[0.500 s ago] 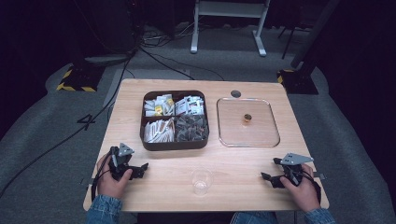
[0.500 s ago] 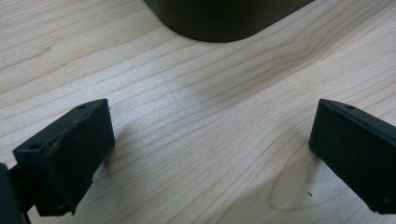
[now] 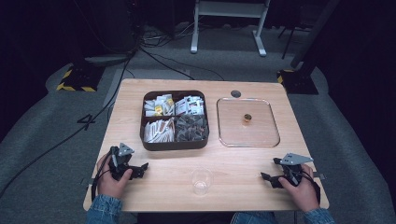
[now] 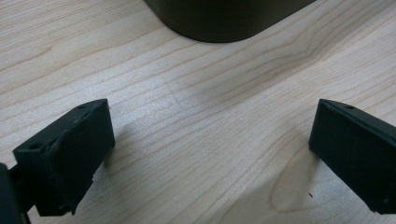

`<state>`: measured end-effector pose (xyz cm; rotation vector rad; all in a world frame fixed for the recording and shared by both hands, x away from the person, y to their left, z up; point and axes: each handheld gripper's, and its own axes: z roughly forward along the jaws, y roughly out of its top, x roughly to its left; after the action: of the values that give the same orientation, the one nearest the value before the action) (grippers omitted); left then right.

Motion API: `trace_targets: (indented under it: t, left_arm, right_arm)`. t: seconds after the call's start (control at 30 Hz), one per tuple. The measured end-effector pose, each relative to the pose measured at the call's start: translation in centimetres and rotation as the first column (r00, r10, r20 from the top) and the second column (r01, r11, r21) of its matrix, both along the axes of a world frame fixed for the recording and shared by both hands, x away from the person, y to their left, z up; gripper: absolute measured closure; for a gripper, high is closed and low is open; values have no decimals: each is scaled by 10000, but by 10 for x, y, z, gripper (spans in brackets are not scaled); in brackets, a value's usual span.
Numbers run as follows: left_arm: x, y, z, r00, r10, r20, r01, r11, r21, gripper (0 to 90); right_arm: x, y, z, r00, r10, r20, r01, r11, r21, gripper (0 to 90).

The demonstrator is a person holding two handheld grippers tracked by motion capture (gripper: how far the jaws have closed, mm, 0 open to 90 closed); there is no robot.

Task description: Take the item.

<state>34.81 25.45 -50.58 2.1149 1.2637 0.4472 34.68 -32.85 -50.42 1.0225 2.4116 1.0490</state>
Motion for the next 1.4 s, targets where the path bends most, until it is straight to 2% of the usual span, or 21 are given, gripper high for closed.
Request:
trace_targets:
  t: [0.73,0.83,0.9,1.2,1.27,1.4]
  left_arm:
    - [0,0,0,10000,18,-18,-18,10000,-54,5]
    - [0,0,0,10000,22,-18,-22,10000,-56,5]
    - [0,0,0,10000,19,-18,-19,10000,-52,5]
    - [0,0,0,10000,8,-7,-8,10000,-11,5]
    - [0,0,0,10000,8,-20,-8,10000,3,5]
    - [0,0,0,10000,25,-29,-25,10000,-15,5]
  right_arm:
    - [0,1,0,10000,-77,-47,77,10000,16,141]
    - [1,1,3,9997,-135,-186,134,9999,-47,178]
    - [3,2,5,9993,-160,-330,163,9998,86,189]
    - [8,11,26,9989,160,-435,-140,9989,455,221]
    - [13,17,36,9988,320,-382,-299,9981,544,225]
    - [19,24,47,9984,505,-265,-488,9970,597,224]
